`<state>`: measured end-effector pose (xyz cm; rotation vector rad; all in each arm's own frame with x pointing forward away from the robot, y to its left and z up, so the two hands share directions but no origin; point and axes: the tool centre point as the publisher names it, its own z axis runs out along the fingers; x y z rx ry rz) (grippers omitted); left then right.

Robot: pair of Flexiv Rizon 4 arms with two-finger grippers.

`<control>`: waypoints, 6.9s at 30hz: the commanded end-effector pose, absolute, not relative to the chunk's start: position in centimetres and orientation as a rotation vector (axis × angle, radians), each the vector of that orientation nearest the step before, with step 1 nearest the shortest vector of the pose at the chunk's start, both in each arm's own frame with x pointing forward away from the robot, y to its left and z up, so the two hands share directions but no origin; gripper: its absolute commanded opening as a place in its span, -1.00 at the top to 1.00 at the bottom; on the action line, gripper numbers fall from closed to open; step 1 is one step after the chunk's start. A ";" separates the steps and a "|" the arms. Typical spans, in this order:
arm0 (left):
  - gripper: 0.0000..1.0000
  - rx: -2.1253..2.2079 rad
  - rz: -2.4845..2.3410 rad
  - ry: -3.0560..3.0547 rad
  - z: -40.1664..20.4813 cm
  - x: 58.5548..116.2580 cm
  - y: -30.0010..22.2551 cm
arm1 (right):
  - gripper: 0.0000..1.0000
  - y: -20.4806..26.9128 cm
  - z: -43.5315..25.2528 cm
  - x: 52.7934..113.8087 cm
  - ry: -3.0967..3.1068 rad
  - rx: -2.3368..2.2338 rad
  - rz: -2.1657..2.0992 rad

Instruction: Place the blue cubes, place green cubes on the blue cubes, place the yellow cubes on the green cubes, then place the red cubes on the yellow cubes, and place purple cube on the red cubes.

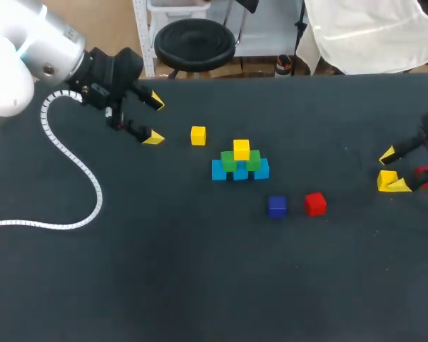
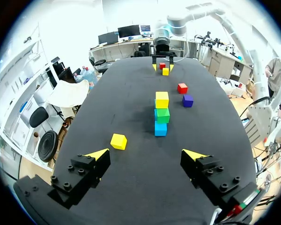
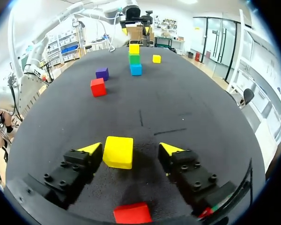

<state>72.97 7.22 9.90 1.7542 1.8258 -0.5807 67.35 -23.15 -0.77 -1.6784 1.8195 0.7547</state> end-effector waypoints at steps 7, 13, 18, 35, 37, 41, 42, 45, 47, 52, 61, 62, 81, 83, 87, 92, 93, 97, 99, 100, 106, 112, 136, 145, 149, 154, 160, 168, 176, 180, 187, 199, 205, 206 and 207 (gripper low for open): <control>-1.00 1.757 -0.582 1.825 9.9 73.1 7.3 | 1.00 -22.9 -0.7 67.5 1.817 -1.700 0.762; -1.00 1.757 -0.582 1.825 9.9 73.1 7.3 | 1.00 -22.6 1.3 67.8 1.830 -1.671 0.715; -1.00 1.757 -0.582 1.825 9.9 73.1 7.3 | 1.00 -21.9 3.4 68.7 1.889 -1.615 0.675; -1.00 1.757 -0.582 1.825 9.9 73.1 7.3 | 1.00 -14.9 8.9 70.2 1.773 -1.707 0.682; -1.00 1.757 -0.582 1.825 9.9 73.1 7.3 | 1.00 -14.9 8.9 70.2 1.773 -1.707 0.682; -1.00 1.757 -0.582 1.825 9.9 73.1 7.3 | 1.00 -14.9 8.9 70.2 1.773 -1.707 0.682; -1.00 1.757 -0.582 1.825 9.9 73.1 7.3 | 1.00 -14.9 8.9 70.2 1.773 -1.707 0.682; -1.00 1.757 -0.582 1.825 9.9 73.1 7.3 | 1.00 -14.9 8.9 70.2 1.773 -1.707 0.682; -1.00 1.757 -0.582 1.825 9.9 73.1 7.3 | 1.00 -14.9 8.9 70.2 1.773 -1.707 0.682; -1.00 1.757 -0.582 1.825 9.9 73.1 7.3 | 1.00 -13.6 9.0 70.4 1.760 -1.751 0.701; -1.00 1.757 -0.582 1.825 9.9 73.1 7.3 | 1.00 -5.9 9.9 69.6 1.658 -1.768 0.804; -1.00 1.757 -0.582 1.825 9.9 73.1 7.3 | 1.00 -5.5 10.0 69.5 1.658 -1.761 0.802; -1.00 1.757 -0.582 1.825 9.9 73.1 7.3 | 1.00 -2.0 10.7 68.3 1.673 -1.794 0.834; -1.00 1.757 -0.582 1.825 9.9 73.1 7.3 | 1.00 -2.0 10.7 68.3 1.673 -1.794 0.834; -1.00 1.757 -0.582 1.825 9.9 73.1 7.3 | 1.00 -0.5 10.2 68.5 1.659 -1.815 0.861; -1.00 1.757 -0.582 1.825 9.9 73.1 7.3 | 1.00 1.6 8.8 68.5 1.656 -1.827 0.907; -1.00 1.757 -0.582 1.825 9.9 73.1 7.3 | 1.00 1.7 8.5 68.5 1.664 -1.830 0.908; -1.00 1.757 -0.582 1.825 9.9 73.1 7.3 | 1.00 1.9 7.8 68.8 1.659 -1.825 0.927; -1.00 1.757 -0.582 1.825 9.9 73.1 7.3 | 1.00 1.9 7.6 69.0 1.659 -1.820 0.928; -1.00 1.757 -0.582 1.825 9.9 73.1 7.3 | 1.00 1.9 7.5 69.0 1.658 -1.816 0.927; -1.00 1.757 -0.582 1.825 9.9 73.1 7.3 | 1.00 1.7 7.6 68.5 1.662 -1.836 0.878; -1.00 1.757 -0.582 1.825 9.9 73.1 7.3 | 1.00 2.0 7.5 67.9 1.658 -1.900 0.829; -1.00 1.757 -0.582 1.825 9.9 73.1 7.3 | 1.00 2.5 6.8 69.5 1.596 -1.914 0.848; -1.00 1.757 -0.582 1.825 9.9 73.1 7.3 | 1.00 2.6 6.8 69.6 1.602 -1.922 0.855; -1.00 1.757 -0.582 1.825 9.9 73.1 7.3 | 1.00 2.6 6.7 69.7 1.605 -1.926 0.858; -1.00 1.757 -0.582 1.825 9.9 73.1 7.3 | 1.00 2.7 6.7 69.8 1.606 -1.931 0.859; -1.00 1.757 -0.582 1.825 9.9 73.1 7.3 | 1.00 2.8 6.6 70.1 1.607 -1.940 0.856; -1.00 1.757 -0.582 1.825 9.9 73.1 7.3 | 1.00 2.7 6.6 69.5 1.673 -1.932 0.819; -1.00 1.757 -0.582 1.825 9.9 73.1 7.3 | 1.00 2.1 6.5 69.0 1.714 -1.870 0.781; -1.00 1.757 -0.582 1.825 9.9 73.1 7.3 | 1.00 1.7 6.4 68.8 1.726 -1.840 0.768; -1.00 1.757 -0.582 1.825 9.9 73.1 7.3 | 1.00 1.7 6.2 68.9 1.729 -1.823 0.773; -1.00 1.757 -0.582 1.825 9.9 73.1 7.3 | 1.00 2.1 6.0 69.4 1.715 -1.819 0.791; -1.00 1.757 -0.582 1.825 9.9 73.1 7.3 | 1.00 2.4 6.0 69.5 1.710 -1.822 0.800; -1.00 1.757 -0.582 1.825 9.9 73.1 7.3 | 1.00 2.4 6.0 69.6 1.708 -1.823 0.800; -1.00 1.757 -0.582 1.825 9.9 73.1 7.3 | 1.00 2.5 6.0 69.6 1.707 -1.825 0.801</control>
